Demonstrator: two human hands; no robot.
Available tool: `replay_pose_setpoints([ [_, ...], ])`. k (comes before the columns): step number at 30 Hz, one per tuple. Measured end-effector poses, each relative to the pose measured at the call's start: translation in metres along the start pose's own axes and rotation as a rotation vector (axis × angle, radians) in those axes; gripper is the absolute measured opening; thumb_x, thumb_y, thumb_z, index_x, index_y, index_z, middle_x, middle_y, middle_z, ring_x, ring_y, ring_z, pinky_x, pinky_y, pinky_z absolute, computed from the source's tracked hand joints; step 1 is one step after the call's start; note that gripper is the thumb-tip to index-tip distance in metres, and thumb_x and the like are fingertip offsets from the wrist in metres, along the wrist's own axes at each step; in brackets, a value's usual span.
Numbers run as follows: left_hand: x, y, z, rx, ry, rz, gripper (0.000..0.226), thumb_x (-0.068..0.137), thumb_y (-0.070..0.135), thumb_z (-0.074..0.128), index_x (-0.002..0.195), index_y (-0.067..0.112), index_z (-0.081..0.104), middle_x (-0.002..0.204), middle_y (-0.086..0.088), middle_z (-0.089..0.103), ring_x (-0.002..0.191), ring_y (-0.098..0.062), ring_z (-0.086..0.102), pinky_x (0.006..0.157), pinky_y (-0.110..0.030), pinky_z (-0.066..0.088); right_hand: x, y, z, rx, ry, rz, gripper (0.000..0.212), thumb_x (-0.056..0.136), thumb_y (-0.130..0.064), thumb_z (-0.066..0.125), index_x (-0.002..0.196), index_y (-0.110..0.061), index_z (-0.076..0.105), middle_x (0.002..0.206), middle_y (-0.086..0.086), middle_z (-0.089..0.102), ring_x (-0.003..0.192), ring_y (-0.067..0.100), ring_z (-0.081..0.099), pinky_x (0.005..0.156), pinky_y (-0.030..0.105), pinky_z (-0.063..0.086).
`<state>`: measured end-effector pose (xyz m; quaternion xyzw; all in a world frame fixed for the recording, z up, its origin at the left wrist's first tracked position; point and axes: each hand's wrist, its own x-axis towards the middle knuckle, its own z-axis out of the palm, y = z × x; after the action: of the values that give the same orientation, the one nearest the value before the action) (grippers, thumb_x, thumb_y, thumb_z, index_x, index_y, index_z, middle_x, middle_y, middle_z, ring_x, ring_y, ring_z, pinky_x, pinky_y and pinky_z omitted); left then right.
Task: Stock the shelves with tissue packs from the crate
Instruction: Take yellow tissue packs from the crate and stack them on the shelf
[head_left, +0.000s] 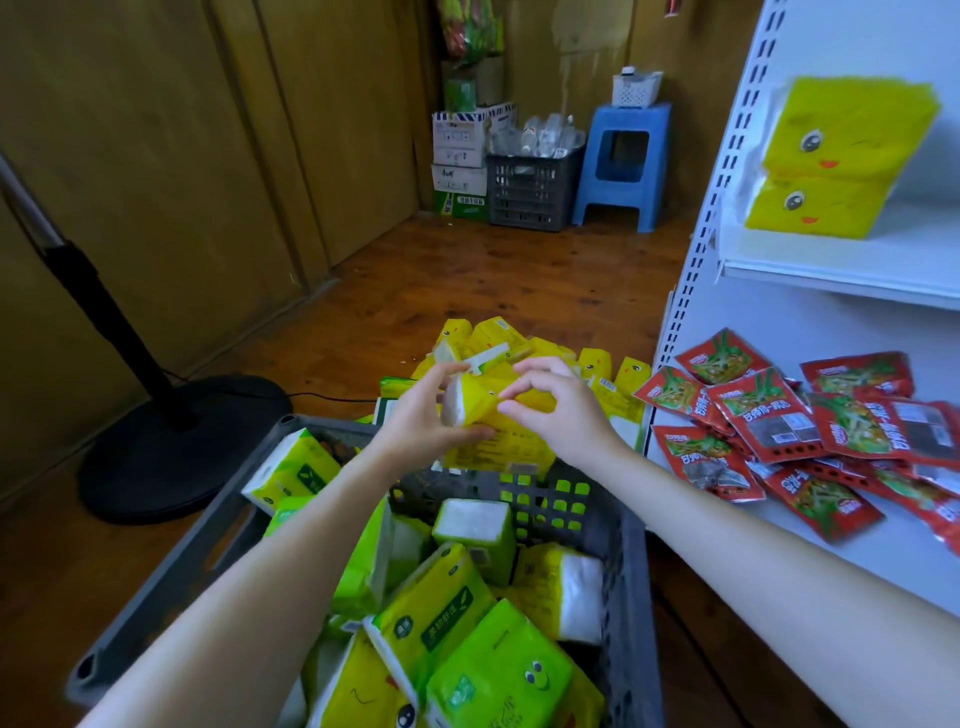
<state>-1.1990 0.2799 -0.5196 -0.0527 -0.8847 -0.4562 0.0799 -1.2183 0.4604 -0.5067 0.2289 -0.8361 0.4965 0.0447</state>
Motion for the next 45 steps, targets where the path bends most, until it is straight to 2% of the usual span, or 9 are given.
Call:
replay_pose_setpoints([
  [4, 0.003, 0.003, -0.011, 0.032, 0.101, 0.05, 0.061, 0.068, 0.025, 0.082, 0.118, 0.019, 0.048, 0.113, 0.004, 0.057, 0.108, -0.017, 0.052, 0.084, -0.034, 0.049, 0.005, 0.005, -0.006, 0.36, 0.033, 0.311, 0.049, 0.085, -0.039, 0.061, 0.131, -0.03, 0.045, 0.135, -0.005, 0.039, 0.128, 0.01, 0.034, 0.107, 0.036, 0.033],
  [8, 0.005, 0.003, -0.017, -0.044, 0.141, 0.042, 0.061, 0.068, 0.026, 0.081, 0.117, 0.025, 0.046, 0.114, 0.002, 0.058, 0.109, -0.017, 0.054, 0.083, -0.037, 0.052, 0.003, 0.006, -0.013, 0.758, -0.069, 0.621, 0.066, 0.086, -0.038, 0.059, 0.143, -0.038, 0.026, 0.152, -0.004, 0.02, 0.137, 0.03, 0.026, 0.09, 0.051, 0.047],
  [13, 0.007, -0.008, -0.011, 0.012, 0.056, 0.034, 0.065, 0.072, 0.021, 0.079, 0.127, 0.025, 0.044, 0.129, 0.001, 0.053, 0.122, -0.016, 0.048, 0.094, -0.043, 0.049, 0.003, 0.013, -0.011, 0.742, -0.069, 0.506, 0.067, 0.087, -0.011, 0.062, 0.141, -0.035, 0.032, 0.118, -0.001, 0.034, 0.115, 0.016, 0.042, 0.089, 0.047, 0.051],
  [19, 0.003, -0.014, -0.005, -0.113, -0.162, -0.124, 0.093, 0.075, 0.011, 0.077, 0.147, 0.022, 0.018, 0.136, 0.011, 0.037, 0.12, -0.007, 0.041, 0.095, -0.028, 0.045, 0.004, 0.025, -0.004, 0.566, -0.088, 0.44, 0.047, 0.086, -0.007, 0.064, 0.124, -0.03, 0.05, 0.126, 0.007, 0.043, 0.101, 0.021, 0.058, 0.086, 0.038, 0.053],
  [26, 0.003, -0.017, -0.002, -0.348, -0.245, -0.268, 0.099, 0.077, 0.05, 0.067, 0.151, 0.022, 0.008, 0.148, 0.001, 0.037, 0.133, -0.014, 0.04, 0.112, -0.042, 0.033, 0.007, 0.029, 0.004, 0.579, -0.063, 0.488, 0.057, 0.084, -0.02, 0.066, 0.133, -0.036, 0.042, 0.134, 0.005, 0.036, 0.119, 0.025, 0.049, 0.085, 0.045, 0.054],
  [30, 0.003, -0.03, -0.004, -0.301, -0.273, -0.282, 0.111, 0.059, 0.069, 0.072, 0.147, 0.042, 0.01, 0.126, 0.002, 0.047, 0.121, -0.017, 0.044, 0.112, -0.049, 0.03, 0.006, 0.035, 0.006, 0.561, -0.1, 0.489, 0.064, 0.084, -0.013, 0.067, 0.136, -0.037, 0.038, 0.147, 0.004, 0.032, 0.116, 0.028, 0.055, 0.08, 0.038, 0.056],
  [35, 0.004, -0.023, -0.009, -0.352, -0.239, -0.242, 0.083, 0.083, 0.043, 0.065, 0.147, 0.04, 0.012, 0.154, 0.002, 0.026, 0.133, -0.017, 0.04, 0.111, -0.042, 0.034, 0.006, 0.031, 0.0, 0.39, -0.066, 0.339, 0.055, 0.087, -0.01, 0.063, 0.129, -0.038, 0.044, 0.138, -0.002, 0.037, 0.119, 0.024, 0.051, 0.069, 0.024, 0.052],
  [40, 0.007, -0.025, -0.008, -0.317, -0.234, -0.233, 0.074, 0.091, 0.003, 0.056, 0.146, 0.037, 0.02, 0.149, 0.012, 0.031, 0.121, -0.012, 0.052, 0.098, -0.037, 0.048, 0.006, 0.035, -0.002, 0.276, -0.097, 0.276, 0.05, 0.088, -0.004, 0.059, 0.127, -0.032, 0.047, 0.128, -0.004, 0.042, 0.127, 0.017, 0.042, 0.094, 0.03, 0.04],
  [45, 0.007, -0.021, -0.001, -0.214, -0.193, -0.236, 0.047, 0.094, 0.028, 0.054, 0.138, 0.037, 0.04, 0.147, 0.002, 0.033, 0.134, -0.018, 0.036, 0.109, -0.04, 0.034, 0.001, 0.046, 0.007, 0.148, -0.112, 0.299, 0.057, 0.086, -0.032, 0.064, 0.138, -0.036, 0.039, 0.148, -0.002, 0.032, 0.138, 0.017, 0.027, 0.108, 0.036, 0.027],
])
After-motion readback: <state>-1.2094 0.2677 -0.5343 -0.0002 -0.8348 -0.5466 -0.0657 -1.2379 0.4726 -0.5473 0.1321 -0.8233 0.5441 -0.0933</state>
